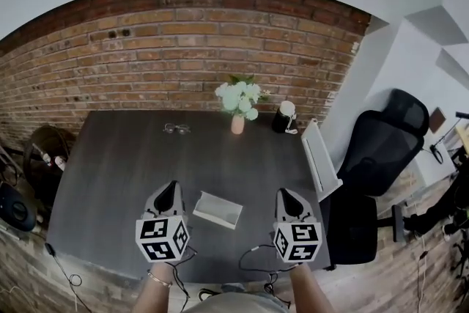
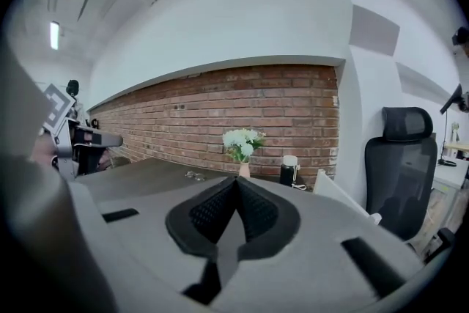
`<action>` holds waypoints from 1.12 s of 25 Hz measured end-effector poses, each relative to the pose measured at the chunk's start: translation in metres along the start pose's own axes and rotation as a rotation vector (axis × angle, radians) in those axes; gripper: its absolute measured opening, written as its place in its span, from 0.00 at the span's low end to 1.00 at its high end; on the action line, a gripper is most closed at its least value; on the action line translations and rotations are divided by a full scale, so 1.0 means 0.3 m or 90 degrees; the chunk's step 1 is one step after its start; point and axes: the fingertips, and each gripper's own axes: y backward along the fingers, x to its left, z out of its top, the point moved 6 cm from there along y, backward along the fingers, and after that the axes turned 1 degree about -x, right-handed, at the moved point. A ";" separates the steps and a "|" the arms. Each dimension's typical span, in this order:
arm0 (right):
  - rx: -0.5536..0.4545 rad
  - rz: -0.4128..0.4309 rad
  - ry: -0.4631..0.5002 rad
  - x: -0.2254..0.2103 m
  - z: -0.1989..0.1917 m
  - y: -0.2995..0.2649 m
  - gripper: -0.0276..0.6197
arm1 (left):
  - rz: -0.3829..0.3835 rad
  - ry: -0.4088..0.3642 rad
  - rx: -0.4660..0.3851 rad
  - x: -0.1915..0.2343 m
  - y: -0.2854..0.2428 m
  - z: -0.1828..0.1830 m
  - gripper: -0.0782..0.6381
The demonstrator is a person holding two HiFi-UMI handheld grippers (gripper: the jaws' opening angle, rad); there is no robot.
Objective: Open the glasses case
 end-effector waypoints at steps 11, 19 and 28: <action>0.012 0.018 0.021 0.041 -0.003 0.010 0.05 | 0.022 0.006 0.009 0.028 0.035 -0.039 0.10; 0.014 0.034 0.009 0.076 0.003 0.019 0.04 | 0.024 0.009 0.008 0.046 0.065 -0.036 0.10; 0.024 0.055 0.016 0.111 0.009 0.022 0.04 | 0.030 0.027 0.016 0.073 0.078 -0.069 0.10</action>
